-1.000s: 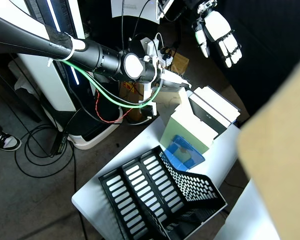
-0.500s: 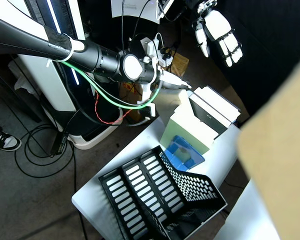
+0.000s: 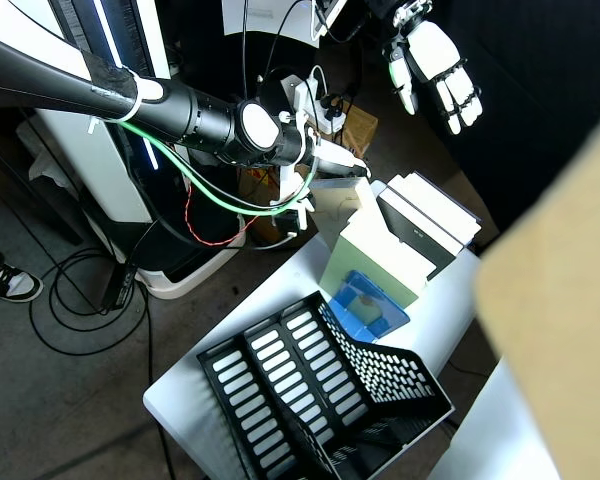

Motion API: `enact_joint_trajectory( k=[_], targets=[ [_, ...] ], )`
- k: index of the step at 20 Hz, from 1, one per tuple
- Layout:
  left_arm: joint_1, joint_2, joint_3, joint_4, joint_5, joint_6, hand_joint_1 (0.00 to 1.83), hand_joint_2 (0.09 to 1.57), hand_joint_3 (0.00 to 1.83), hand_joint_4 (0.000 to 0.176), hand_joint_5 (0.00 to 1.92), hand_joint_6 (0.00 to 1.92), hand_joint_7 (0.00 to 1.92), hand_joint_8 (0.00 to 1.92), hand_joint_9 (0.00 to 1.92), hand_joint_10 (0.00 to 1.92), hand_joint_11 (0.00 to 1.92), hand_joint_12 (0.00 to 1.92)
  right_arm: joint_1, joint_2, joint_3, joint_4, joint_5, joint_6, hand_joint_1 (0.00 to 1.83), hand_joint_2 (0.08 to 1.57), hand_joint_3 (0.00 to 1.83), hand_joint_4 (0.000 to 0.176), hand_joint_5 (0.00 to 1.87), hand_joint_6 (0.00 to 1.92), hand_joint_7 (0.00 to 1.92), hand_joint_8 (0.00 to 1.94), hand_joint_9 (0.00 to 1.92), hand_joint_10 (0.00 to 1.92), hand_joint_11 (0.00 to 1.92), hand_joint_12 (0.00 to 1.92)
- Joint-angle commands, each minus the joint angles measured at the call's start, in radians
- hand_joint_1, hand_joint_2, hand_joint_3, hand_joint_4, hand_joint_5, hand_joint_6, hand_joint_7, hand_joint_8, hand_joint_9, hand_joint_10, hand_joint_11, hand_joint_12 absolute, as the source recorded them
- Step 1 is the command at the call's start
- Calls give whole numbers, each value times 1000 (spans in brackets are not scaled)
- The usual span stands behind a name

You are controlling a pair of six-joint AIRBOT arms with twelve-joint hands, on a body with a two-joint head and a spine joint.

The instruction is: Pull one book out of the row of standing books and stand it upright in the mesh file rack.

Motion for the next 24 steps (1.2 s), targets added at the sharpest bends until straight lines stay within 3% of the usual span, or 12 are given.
enact_joint_trajectory(
  k=[1, 3, 5, 6, 7, 8, 10, 16, 18, 20, 21, 24],
  targets=[
    [-1, -2, 4, -5, -122, -2, 602, 1463, 1, 102, 64, 0, 0, 0, 0, 0, 0, 0, -2, 3, 8, 2, 23, -5, 1282, 1083, 19, 0, 591, 4, 412, 0, 217, 114, 18, 15],
    [-1, -3, 4, -5, -123, -3, 599, 1463, 1, 104, 72, 5, 0, 0, 0, 0, 0, 0, -12, -7, 25, -3, 6, -6, 1273, 1084, 14, 0, 651, 24, 488, 26, 247, 239, 4, 400],
    [-1, -3, 4, -5, -123, -5, 643, 1453, 0, 105, 71, 3, 0, 0, 0, 0, 0, 0, -22, -20, 51, -12, -9, -6, 1118, 1240, 23, 0, 685, 34, 544, 28, 207, 282, 0, 76],
    [-1, -4, 5, -4, -123, -7, 646, 1453, 0, 101, 73, 3, 0, 0, 0, 0, 0, 0, -25, -30, 64, -15, -16, -6, 1137, 1175, 31, 0, 814, 942, 802, 92, 393, 436, 68, 149],
    [-1, -5, 7, -2, -122, -9, 649, 1454, 0, 89, 78, 5, 0, 0, 0, 0, 0, 0, -27, -36, 75, -16, -19, -6, 1172, 1275, 9, 0, 722, 1116, 670, 1480, 441, 1624, 13, 1567],
    [-1, -6, 8, -2, -122, -11, 651, 1452, 0, 92, 73, 3, 0, 0, 0, 0, 0, 0, -28, -44, 84, -17, -22, -6, 1168, 1156, 0, 0, 950, 1014, 985, 1678, 806, 1842, 544, 1850],
    [-1, -7, 9, -2, -121, -11, 647, 1447, 0, 99, 71, 2, 0, 0, 0, 0, 0, 0, -28, -47, 82, -40, -22, -6, 1213, 1078, 0, 0, 1240, 626, 1130, 1930, 1052, 1918, 902, 1918],
    [0, -11, 10, -6, -125, -11, 656, 1439, 0, 91, 100, 5, 0, 0, 0, 0, 0, 0, -23, -45, 48, -107, -13, -6, 1153, 1220, 0, 0, 925, 1134, 991, 1941, 941, 1921, 915, 1921],
    [0, -12, 9, -7, -128, -11, 589, 1456, 5, 87, 94, 2, 0, 0, 0, 0, 0, 0, -6, -13, 15, -108, 7, -6, 1159, 1347, 0, 0, 724, 1238, 549, 1934, 935, 1921, 953, 1921],
    [0, -12, 6, -8, -132, -11, 587, 1462, 7, 100, 71, 0, 0, 0, 0, 0, 0, 0, 12, 30, -30, -108, 34, -3, 1076, 1370, 0, 0, 695, 1522, 1161, 1941, 1145, 1921, 957, 1921],
    [0, -12, 5, -10, -133, -11, 586, 1462, 7, 103, 64, 0, 0, 0, 0, 0, 0, 0, 20, 53, -53, -103, 51, 3, 1238, 1356, 0, 0, 1045, 1779, 1220, 1941, 1140, 1921, 890, 1921],
    [4, -14, 2, -17, -139, -11, 552, 1462, 4, 96, 46, 3, 0, 0, 0, 0, 0, 0, 35, 105, -99, -69, 105, 5, 1179, 1180, 0, 0, 1020, 998, 1127, 1917, 1100, 1921, 956, 1921]
  ],
)
